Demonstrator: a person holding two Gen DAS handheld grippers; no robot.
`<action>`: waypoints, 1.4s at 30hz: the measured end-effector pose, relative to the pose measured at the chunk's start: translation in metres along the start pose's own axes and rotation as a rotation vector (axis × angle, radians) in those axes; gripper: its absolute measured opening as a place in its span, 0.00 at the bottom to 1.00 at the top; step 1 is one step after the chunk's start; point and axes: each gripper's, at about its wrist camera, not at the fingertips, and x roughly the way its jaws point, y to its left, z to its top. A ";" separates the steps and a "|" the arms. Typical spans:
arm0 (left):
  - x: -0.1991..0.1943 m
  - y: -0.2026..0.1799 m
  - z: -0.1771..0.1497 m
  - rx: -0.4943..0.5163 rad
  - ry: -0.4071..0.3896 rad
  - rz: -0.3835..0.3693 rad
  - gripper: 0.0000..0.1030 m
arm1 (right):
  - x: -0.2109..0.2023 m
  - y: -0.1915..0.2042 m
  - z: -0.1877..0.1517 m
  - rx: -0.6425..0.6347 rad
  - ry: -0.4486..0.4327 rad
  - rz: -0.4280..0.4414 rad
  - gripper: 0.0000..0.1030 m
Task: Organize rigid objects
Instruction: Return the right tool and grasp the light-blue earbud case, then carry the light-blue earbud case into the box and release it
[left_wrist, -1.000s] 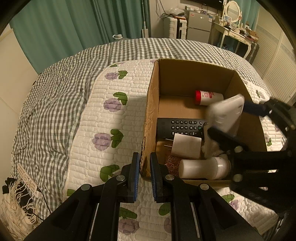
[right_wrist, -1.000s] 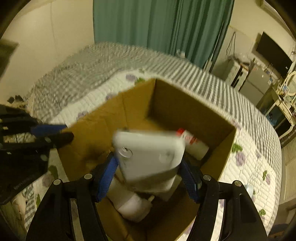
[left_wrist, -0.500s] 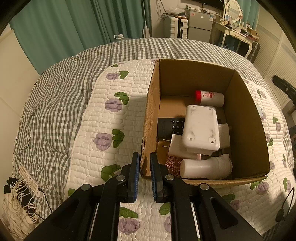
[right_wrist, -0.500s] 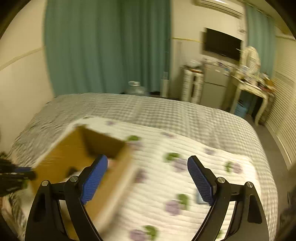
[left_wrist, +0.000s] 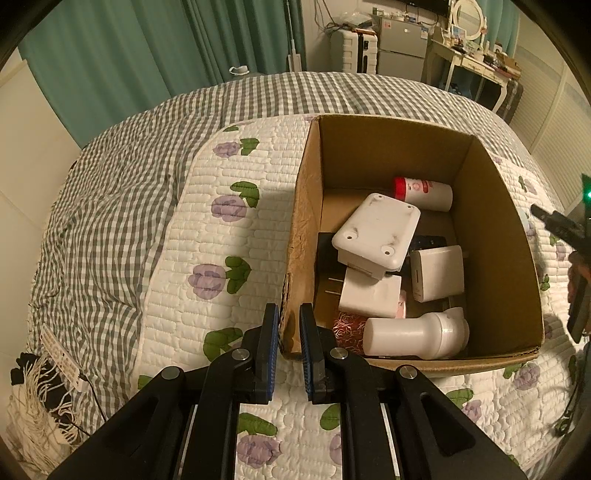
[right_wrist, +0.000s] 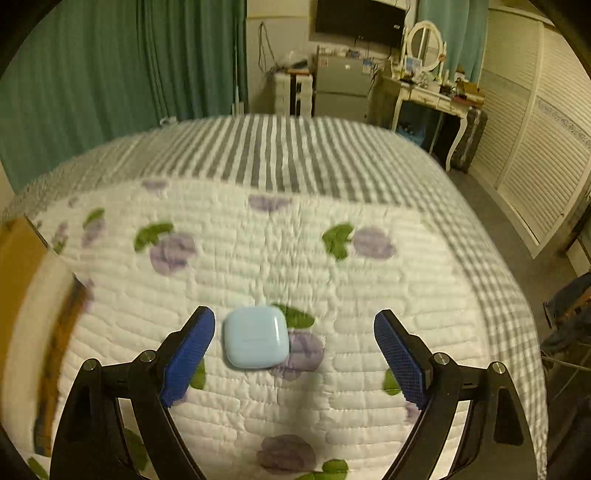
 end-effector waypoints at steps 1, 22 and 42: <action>0.000 0.000 0.000 0.000 0.001 0.001 0.11 | 0.008 0.002 -0.003 -0.011 0.012 0.004 0.86; 0.000 0.000 0.000 0.002 0.005 -0.002 0.11 | 0.016 0.029 -0.018 -0.154 0.080 0.013 0.49; -0.001 0.000 0.001 -0.002 0.003 -0.009 0.11 | -0.195 0.140 0.082 -0.310 -0.319 0.250 0.49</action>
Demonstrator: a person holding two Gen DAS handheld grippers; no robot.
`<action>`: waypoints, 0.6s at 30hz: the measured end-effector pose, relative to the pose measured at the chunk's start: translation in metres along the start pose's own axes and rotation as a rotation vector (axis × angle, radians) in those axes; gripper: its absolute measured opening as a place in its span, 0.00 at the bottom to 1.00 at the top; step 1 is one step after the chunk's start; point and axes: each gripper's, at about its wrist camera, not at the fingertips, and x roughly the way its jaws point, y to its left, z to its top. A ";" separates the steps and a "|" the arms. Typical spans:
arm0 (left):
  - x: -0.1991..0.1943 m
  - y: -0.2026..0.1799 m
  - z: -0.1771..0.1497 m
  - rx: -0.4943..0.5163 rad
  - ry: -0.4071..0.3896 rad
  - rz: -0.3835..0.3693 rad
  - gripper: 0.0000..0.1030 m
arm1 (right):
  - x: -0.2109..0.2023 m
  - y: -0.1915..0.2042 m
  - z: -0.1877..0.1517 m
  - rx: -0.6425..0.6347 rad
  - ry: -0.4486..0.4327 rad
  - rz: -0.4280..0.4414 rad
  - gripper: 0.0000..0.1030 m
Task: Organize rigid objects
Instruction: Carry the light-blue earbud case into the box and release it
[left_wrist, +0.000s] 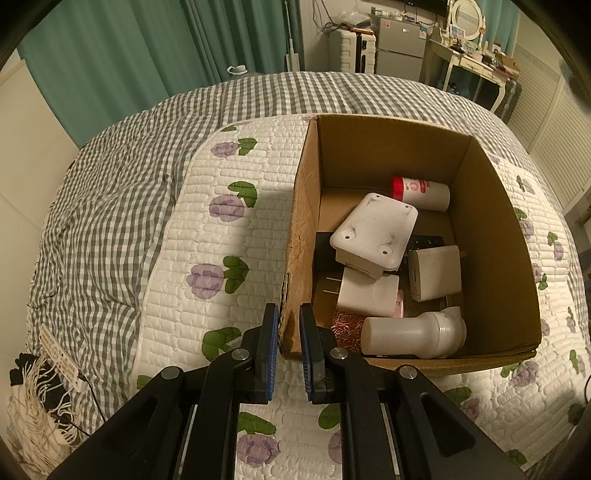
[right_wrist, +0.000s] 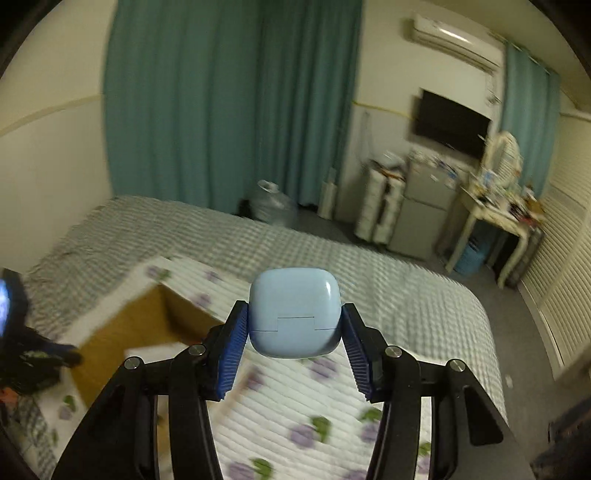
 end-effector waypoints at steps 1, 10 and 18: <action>0.000 0.000 0.000 -0.001 0.000 -0.001 0.11 | -0.001 0.010 0.002 -0.010 -0.007 0.020 0.49; 0.000 0.000 -0.001 -0.001 -0.001 -0.005 0.11 | 0.045 0.102 0.007 -0.055 0.030 0.188 0.49; 0.000 0.000 -0.002 -0.003 -0.001 -0.006 0.11 | 0.095 0.142 -0.020 -0.026 0.127 0.262 0.49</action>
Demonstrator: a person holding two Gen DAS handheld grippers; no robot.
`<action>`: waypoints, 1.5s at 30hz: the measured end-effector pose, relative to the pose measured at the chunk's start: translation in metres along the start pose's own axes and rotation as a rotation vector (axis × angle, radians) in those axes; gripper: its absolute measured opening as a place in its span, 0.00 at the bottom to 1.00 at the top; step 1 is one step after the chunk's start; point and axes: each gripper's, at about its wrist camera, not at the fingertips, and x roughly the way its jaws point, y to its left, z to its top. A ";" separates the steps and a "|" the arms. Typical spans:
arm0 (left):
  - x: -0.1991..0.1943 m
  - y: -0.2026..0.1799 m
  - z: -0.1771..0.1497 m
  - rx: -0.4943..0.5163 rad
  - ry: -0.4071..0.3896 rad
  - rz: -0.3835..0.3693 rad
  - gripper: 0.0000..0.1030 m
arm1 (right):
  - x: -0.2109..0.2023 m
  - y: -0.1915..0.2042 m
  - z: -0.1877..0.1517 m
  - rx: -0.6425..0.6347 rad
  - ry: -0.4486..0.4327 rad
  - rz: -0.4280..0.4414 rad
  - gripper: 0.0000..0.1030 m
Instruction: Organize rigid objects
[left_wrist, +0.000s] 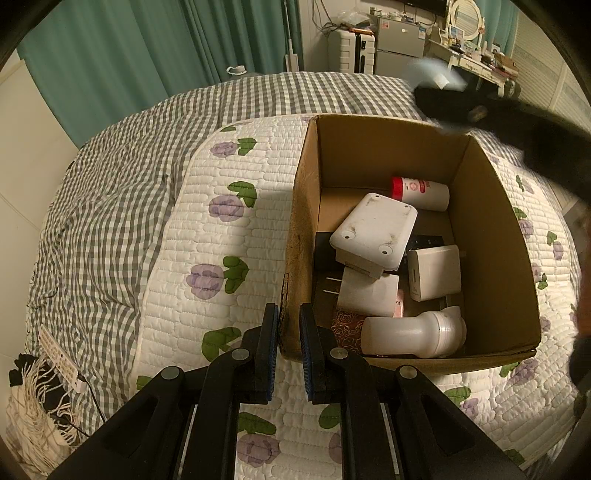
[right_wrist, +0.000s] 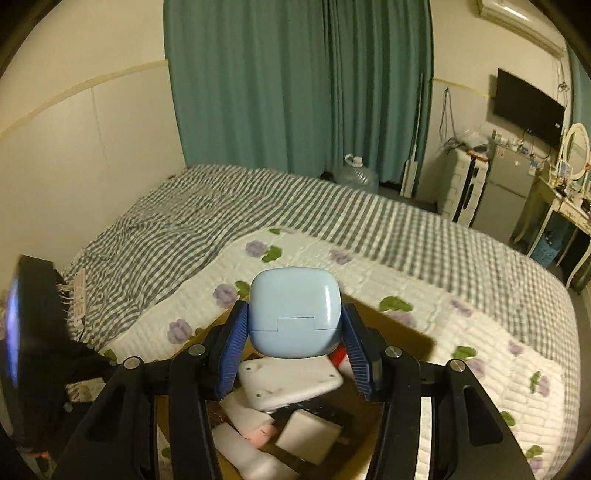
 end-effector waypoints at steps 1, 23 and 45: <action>0.000 0.000 0.000 -0.001 0.000 -0.002 0.11 | 0.006 0.000 -0.003 0.003 0.012 -0.005 0.49; 0.001 0.003 0.001 -0.006 -0.004 -0.015 0.11 | 0.031 -0.022 -0.030 0.055 0.114 -0.093 0.75; -0.040 0.019 0.000 -0.052 -0.064 -0.071 0.11 | -0.054 -0.040 -0.058 0.112 0.054 -0.157 0.75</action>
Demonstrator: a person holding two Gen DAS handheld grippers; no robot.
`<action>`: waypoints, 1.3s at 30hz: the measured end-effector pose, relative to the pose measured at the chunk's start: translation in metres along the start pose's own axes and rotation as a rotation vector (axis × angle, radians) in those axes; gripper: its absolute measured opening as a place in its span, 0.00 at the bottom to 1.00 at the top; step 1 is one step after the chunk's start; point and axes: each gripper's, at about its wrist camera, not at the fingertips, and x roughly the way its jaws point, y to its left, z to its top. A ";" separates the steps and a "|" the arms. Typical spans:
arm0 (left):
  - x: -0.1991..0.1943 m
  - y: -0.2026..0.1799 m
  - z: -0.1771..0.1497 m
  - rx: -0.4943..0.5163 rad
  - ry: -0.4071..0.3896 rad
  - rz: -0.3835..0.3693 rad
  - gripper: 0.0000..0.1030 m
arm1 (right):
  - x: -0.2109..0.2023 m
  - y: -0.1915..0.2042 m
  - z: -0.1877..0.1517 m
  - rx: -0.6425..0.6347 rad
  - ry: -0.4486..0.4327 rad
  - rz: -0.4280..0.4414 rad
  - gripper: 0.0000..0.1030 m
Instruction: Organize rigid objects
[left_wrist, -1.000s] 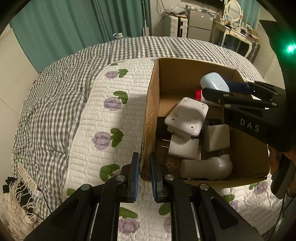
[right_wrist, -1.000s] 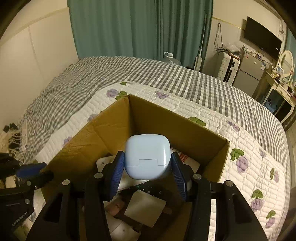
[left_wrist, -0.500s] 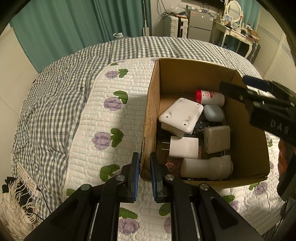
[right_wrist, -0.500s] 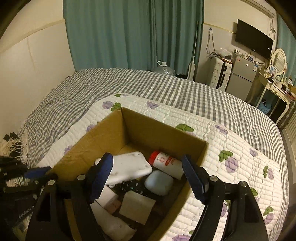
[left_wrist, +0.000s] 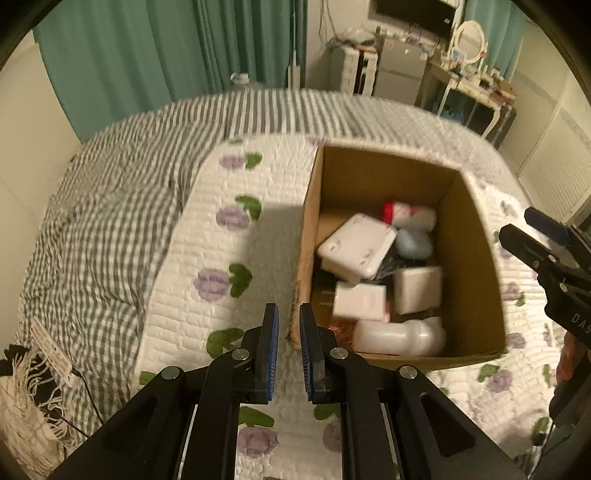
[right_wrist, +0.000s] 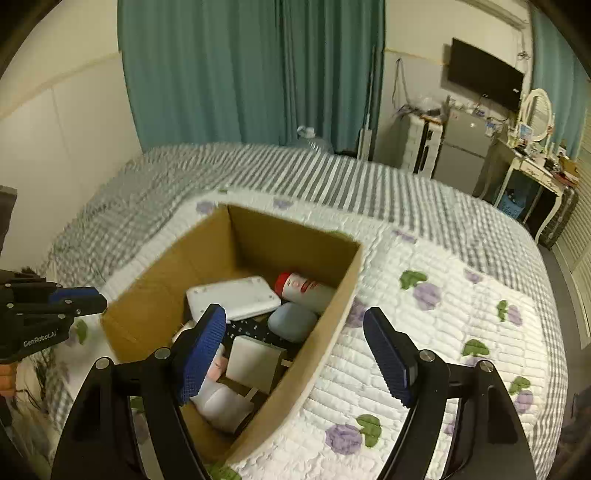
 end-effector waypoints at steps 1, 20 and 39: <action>-0.011 -0.003 0.001 0.005 -0.025 -0.006 0.11 | -0.011 -0.001 0.002 0.005 -0.018 -0.008 0.75; -0.113 -0.052 -0.021 0.081 -0.382 -0.032 0.48 | -0.140 -0.003 -0.034 0.126 -0.210 -0.109 0.76; -0.102 -0.065 -0.057 0.053 -0.519 0.024 0.77 | -0.138 -0.005 -0.073 0.159 -0.243 -0.122 0.93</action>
